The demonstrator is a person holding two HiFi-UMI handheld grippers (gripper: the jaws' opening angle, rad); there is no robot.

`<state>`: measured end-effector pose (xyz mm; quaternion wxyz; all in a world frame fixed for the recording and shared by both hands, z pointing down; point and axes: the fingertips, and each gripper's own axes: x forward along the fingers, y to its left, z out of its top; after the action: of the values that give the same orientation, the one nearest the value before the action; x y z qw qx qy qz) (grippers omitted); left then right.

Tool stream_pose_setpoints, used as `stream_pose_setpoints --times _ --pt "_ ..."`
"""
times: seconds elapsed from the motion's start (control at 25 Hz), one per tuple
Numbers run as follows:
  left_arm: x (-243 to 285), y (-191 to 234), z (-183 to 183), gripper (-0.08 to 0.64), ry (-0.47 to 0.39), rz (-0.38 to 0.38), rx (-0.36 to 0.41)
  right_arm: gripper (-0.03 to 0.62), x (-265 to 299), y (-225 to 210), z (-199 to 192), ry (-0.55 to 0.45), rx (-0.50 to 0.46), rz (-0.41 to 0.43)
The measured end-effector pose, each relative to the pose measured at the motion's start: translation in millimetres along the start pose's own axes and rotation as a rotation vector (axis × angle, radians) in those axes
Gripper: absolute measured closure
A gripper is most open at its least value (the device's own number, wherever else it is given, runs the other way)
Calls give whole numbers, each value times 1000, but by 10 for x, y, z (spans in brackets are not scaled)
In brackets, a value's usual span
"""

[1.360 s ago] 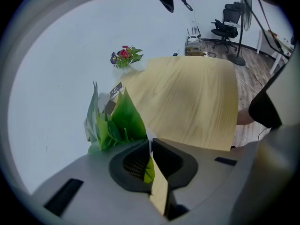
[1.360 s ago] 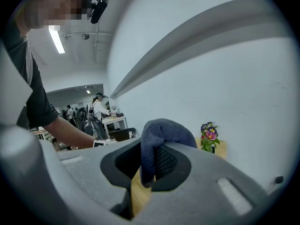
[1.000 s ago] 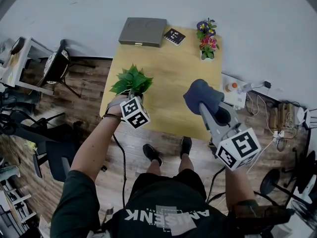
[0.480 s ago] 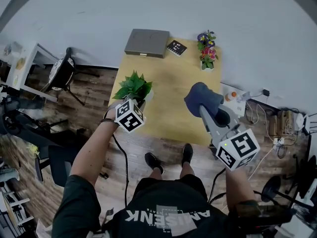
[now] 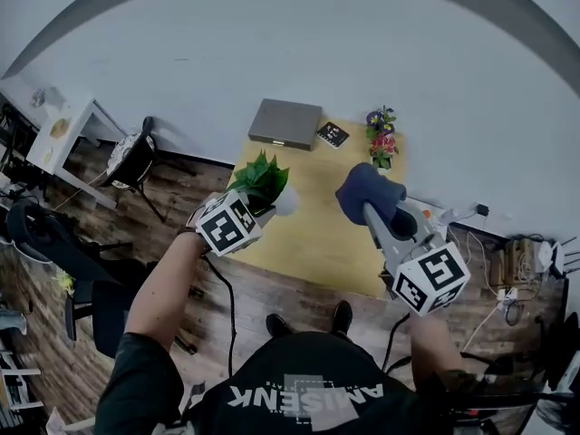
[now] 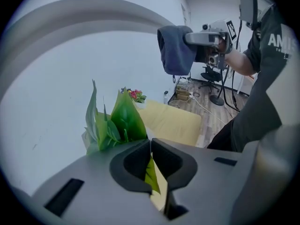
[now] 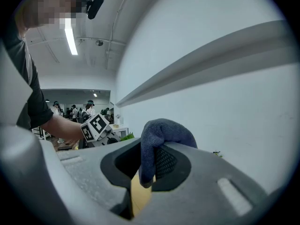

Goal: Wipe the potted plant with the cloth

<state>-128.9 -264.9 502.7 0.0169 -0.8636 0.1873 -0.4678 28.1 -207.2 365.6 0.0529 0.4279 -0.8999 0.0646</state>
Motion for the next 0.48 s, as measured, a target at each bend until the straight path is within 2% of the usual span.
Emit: stream_pose_setpoints --times 0.32,0.48 --pt "-496 81 366 545 -98 -14 -28 555 116 98 322 -51 -37 40" --pt "-612 83 440 545 -107 -16 -25 555 203 173 419 -69 -62 74"
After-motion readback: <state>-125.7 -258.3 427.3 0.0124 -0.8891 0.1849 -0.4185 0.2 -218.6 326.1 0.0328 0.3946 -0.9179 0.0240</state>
